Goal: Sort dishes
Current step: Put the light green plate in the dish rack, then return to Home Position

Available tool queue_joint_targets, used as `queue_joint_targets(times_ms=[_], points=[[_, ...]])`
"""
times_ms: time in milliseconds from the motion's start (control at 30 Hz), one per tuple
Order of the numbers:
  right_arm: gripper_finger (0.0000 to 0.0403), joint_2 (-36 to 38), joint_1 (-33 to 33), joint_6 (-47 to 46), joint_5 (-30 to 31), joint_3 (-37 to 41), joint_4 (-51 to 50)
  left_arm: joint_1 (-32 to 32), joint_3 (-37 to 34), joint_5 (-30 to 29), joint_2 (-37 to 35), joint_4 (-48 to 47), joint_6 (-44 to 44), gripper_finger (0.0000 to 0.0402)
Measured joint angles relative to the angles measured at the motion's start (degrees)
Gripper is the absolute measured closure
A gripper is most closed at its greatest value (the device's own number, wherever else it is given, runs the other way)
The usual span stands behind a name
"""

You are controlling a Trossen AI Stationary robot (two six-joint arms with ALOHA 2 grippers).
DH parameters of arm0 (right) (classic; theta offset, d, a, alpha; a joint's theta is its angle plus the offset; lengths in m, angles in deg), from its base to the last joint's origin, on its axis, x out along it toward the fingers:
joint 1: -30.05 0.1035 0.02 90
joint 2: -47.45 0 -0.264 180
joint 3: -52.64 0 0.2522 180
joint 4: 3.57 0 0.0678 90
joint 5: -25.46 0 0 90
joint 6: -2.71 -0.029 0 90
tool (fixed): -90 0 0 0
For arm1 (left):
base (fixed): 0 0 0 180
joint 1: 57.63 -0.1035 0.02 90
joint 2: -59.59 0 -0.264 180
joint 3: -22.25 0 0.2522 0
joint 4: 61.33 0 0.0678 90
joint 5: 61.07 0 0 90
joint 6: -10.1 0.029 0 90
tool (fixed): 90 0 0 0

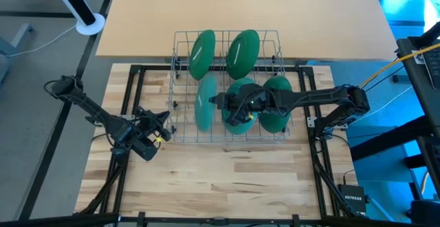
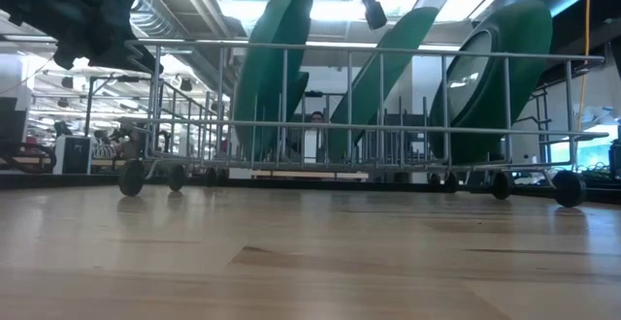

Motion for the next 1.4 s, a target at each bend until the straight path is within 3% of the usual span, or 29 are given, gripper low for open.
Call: queue_joint_targets(times_ms=[233, 433, 733, 1067, 1400], points=[[0.034, 0.0, 0.02, -5.6, -5.68, 0.0, -0.17, 0.0, -0.02, 0.02, 0.0, 0.02, 0.0, 0.0398], [0.034, 0.0, 0.02, -7.3, -6.74, 0.0, -0.53, 0.0, -0.04, 0.02, 0.0, 0.02, 0.0, 0.0398], [0.034, 2.04, 0.02, -10.35, -5.15, 0.0, -1.5, 0.0, -0.04, 0.02, 0.02, 0.27, 0.0, 0.0398], [0.034, 3.89, 0.04, -14.8, -2.66, -0.11, -10.61, 0.04, -0.13, -1.46, 0.11, 0.57, 0.0, 0.0398], [0.034, 9.28, 0.11, -14.47, -2.22, -0.04, -9.92, 0.03, -0.13, -1.78, 0.11, 0.58, 0.0, 0.0398]])
